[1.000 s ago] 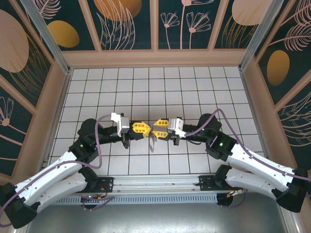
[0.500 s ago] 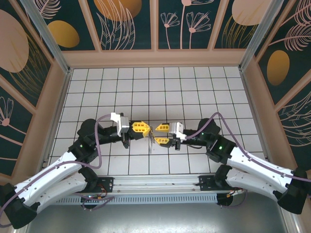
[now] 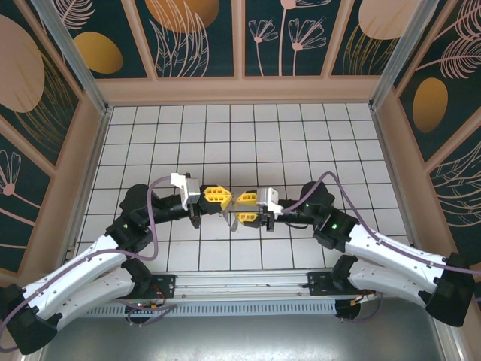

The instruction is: Put the keys on the keyring

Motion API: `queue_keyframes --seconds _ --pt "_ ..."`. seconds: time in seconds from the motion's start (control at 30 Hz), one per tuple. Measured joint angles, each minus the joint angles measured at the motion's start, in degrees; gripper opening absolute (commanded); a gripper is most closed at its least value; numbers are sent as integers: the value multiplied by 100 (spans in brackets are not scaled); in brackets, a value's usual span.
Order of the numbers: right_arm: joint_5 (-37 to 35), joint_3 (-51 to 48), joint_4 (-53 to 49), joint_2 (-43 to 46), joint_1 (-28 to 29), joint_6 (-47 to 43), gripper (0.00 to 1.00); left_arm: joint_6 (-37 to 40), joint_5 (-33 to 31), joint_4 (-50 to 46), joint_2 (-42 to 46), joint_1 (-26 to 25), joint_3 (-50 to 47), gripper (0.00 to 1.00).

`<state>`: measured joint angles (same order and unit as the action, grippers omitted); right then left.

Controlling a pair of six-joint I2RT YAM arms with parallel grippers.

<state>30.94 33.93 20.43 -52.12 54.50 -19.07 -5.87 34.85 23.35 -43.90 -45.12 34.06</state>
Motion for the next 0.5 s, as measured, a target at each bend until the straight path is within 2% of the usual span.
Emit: queue_keyframes --seconds 0.1,0.23,0.5 --pt "13 111 15 -120 0 -9 30 0 -17 4 -7 0 0 0" --pt "26 232 -7 -238 4 -66 16 -2 -94 39 -4 0 -2 0" --pt "-42 247 -96 -238 4 -153 5 2 -151 -2 109 -2 -35 0"
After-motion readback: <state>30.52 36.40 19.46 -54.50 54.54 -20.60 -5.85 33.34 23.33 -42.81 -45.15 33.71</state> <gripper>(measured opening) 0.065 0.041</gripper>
